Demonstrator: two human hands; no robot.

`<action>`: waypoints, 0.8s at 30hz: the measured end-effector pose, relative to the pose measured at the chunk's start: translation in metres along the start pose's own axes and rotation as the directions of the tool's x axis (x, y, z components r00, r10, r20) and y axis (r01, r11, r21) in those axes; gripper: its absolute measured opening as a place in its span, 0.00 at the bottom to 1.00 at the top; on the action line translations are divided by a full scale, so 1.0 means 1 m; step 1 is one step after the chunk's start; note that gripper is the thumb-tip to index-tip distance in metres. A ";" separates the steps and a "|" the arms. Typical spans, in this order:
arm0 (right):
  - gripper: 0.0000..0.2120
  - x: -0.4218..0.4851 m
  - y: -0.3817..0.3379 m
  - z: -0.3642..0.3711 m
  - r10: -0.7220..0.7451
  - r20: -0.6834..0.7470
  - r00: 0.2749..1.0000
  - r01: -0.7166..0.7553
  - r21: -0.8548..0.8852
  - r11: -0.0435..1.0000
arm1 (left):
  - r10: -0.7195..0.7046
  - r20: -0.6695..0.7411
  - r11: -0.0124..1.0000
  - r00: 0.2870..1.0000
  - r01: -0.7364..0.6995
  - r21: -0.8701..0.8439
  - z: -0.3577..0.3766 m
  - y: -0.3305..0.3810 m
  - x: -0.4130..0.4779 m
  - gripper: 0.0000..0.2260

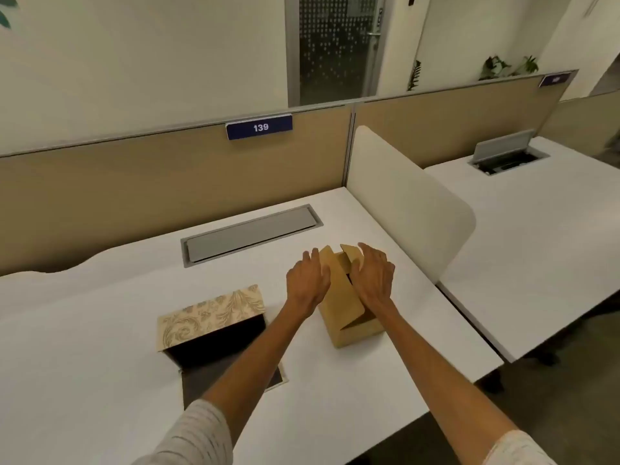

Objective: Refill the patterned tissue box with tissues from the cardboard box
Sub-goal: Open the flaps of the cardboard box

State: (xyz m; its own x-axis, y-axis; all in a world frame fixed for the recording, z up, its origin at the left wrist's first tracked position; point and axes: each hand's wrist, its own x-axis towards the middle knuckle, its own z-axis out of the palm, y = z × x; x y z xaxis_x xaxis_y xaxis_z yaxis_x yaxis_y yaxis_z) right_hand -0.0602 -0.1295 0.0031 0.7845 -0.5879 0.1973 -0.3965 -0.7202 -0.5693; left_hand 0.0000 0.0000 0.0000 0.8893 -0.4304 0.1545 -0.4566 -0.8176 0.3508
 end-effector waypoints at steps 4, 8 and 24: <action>0.20 0.007 0.018 0.008 -0.019 0.083 0.996 0.020 -0.018 1.000 | -0.153 0.050 0.985 0.987 0.156 -0.072 0.016 0.017 0.005 0.23; 0.21 0.018 0.038 0.016 -0.074 0.146 0.986 0.081 -0.043 0.996 | -0.339 0.160 0.927 0.927 0.359 -0.113 0.029 0.037 0.016 0.33; 0.18 0.062 0.086 -0.008 -0.328 0.121 0.937 0.314 0.121 0.942 | -0.404 0.503 0.514 0.764 0.645 -0.566 0.030 0.004 0.020 0.18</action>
State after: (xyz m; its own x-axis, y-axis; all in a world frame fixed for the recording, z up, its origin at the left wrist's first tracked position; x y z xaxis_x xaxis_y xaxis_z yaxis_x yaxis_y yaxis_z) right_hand -0.0493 -0.2309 -0.0272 0.9229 -0.2697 0.2747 -0.0691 -0.8181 -0.5710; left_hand 0.0156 -0.0230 -0.0232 0.8514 -0.1909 -0.4885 0.3526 -0.4810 0.8027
